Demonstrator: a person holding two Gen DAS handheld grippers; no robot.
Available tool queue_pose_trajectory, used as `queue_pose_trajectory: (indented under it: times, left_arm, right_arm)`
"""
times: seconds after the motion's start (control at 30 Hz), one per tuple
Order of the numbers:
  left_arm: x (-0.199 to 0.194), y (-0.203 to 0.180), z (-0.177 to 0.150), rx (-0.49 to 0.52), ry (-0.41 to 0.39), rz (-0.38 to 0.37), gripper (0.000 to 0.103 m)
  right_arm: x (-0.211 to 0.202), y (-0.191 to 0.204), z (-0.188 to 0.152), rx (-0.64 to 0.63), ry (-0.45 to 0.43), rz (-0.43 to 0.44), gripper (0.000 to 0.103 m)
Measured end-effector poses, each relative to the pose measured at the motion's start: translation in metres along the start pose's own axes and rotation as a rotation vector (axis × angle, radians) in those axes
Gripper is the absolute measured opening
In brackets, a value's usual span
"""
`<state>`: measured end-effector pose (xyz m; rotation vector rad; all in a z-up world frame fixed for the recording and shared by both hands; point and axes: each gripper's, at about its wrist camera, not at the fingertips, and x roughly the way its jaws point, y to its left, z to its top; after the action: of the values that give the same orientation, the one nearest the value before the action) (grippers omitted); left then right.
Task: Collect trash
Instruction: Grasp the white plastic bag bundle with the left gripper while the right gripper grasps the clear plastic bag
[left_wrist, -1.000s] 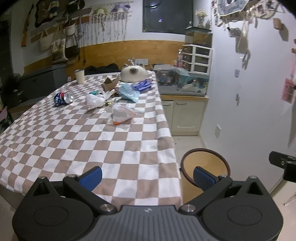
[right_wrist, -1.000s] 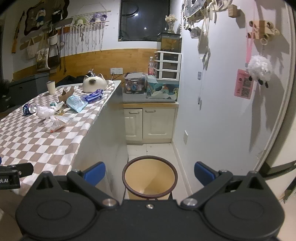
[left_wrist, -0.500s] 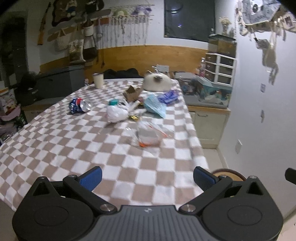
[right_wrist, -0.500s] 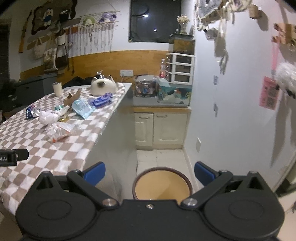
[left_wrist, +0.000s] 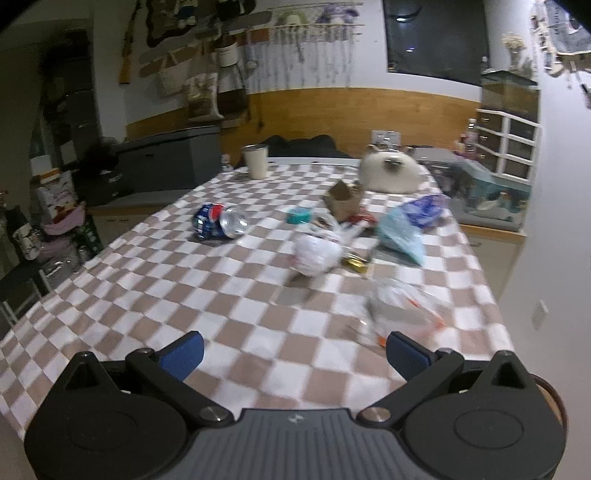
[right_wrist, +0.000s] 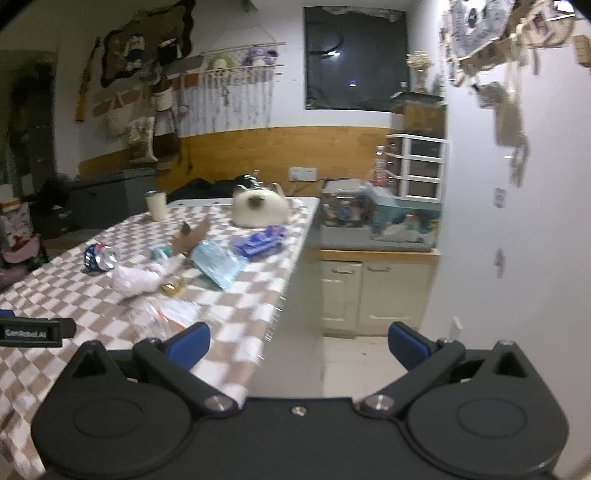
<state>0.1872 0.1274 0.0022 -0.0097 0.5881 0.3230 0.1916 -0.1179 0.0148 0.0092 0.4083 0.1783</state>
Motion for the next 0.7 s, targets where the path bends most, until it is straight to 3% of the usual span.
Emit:
queue_pose_trajectory:
  times: [0.33,0.63,0.7]
  left_arm:
    - [0.068,0.006,0.041,0.006,0.011,0.01,0.103]
    - [0.128,-0.006,0.064,-0.002,0.115,-0.136,0.103]
    - [0.137,-0.007,0.068,-0.004,0.141,-0.138,0.103]
  right_arm:
    - [0.079,0.036,0.007,0.048,-0.008,0.163,0.103]
    - [0.118,0.065,-0.001,-0.058,0.047,0.247,0.103]
    - [0.127,0.074,-0.003,-0.098,0.062,0.251,0.103]
